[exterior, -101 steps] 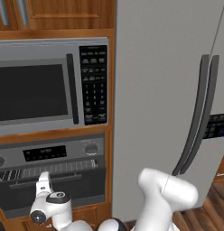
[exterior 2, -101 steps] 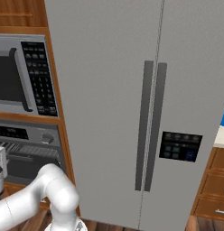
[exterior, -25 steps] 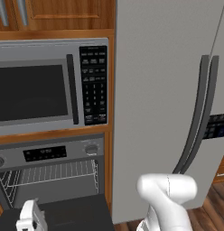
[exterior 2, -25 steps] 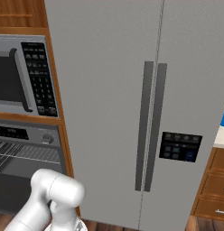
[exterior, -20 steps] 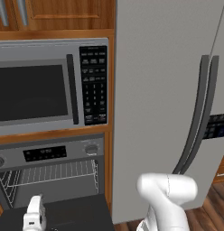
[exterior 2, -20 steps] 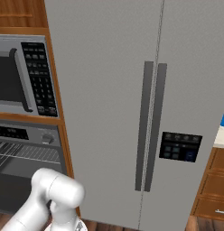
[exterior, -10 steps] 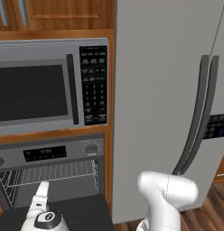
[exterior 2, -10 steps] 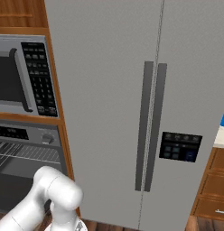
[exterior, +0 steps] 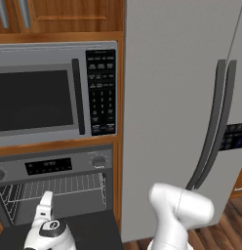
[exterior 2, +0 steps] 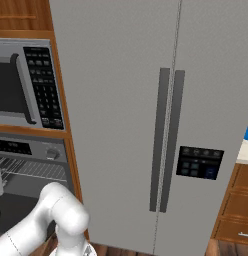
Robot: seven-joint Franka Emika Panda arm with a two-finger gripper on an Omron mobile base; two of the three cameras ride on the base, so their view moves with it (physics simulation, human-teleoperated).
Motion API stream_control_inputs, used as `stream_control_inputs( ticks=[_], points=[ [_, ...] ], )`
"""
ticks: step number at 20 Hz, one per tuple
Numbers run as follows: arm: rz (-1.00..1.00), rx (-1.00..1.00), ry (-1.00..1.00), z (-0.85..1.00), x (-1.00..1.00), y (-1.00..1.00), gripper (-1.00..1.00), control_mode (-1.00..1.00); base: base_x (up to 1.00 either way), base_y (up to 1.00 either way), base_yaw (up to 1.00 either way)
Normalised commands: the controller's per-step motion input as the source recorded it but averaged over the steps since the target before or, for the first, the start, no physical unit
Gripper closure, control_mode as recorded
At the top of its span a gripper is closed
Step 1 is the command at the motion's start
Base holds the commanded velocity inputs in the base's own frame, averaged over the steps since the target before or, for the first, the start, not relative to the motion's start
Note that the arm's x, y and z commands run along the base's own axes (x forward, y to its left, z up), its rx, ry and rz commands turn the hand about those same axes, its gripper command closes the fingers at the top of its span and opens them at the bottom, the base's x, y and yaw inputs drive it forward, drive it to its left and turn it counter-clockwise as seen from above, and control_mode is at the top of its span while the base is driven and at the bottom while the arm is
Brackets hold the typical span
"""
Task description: Take the fish from the oven and place it on the plate on the counter.
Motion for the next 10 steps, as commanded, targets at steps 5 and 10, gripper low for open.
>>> stream_control_inputs(
  ticks=[5,10],
  points=[
    [0.0,-0.25,0.0,-0.41,0.07,0.0,-1.0,-1.0,0.0,0.0,0.0],
    [0.05,-0.35,0.03,-0.37,0.12,0.01,-1.0,-1.0,0.0,0.0,0.0]
  ],
)
